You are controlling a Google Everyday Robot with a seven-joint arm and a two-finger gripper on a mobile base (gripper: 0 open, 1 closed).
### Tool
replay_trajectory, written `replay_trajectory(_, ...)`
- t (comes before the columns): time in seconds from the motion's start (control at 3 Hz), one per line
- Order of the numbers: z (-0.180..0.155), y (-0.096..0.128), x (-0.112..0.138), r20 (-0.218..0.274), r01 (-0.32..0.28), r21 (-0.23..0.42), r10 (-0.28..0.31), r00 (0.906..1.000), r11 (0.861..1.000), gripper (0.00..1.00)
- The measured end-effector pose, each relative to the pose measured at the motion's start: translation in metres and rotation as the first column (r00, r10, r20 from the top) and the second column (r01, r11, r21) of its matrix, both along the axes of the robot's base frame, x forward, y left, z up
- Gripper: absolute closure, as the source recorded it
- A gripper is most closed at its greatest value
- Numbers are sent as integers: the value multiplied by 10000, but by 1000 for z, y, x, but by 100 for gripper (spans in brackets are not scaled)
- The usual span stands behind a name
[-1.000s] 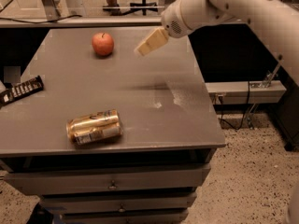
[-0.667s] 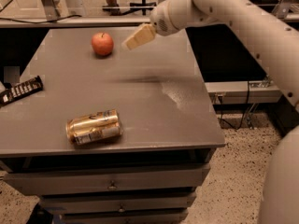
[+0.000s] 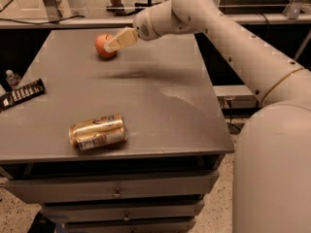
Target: Move apple near orange can
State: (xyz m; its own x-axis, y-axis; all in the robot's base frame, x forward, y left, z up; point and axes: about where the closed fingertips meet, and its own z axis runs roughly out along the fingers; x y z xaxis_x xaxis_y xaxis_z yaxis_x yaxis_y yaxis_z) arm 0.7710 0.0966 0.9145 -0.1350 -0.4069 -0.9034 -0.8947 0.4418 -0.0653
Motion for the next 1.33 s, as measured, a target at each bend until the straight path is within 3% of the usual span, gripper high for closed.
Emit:
replay_trajectory(0.67, -43, 46, 31, -349, -201, 381, 215, 9992, 9991, 0)
replay_trajectory(1.0, -46, 54, 37, -390, -166, 445, 184, 9991, 9989, 0)
replay_trajectory(1.33, -48, 62, 38, -374, -178, 417, 193, 9991, 9990, 15)
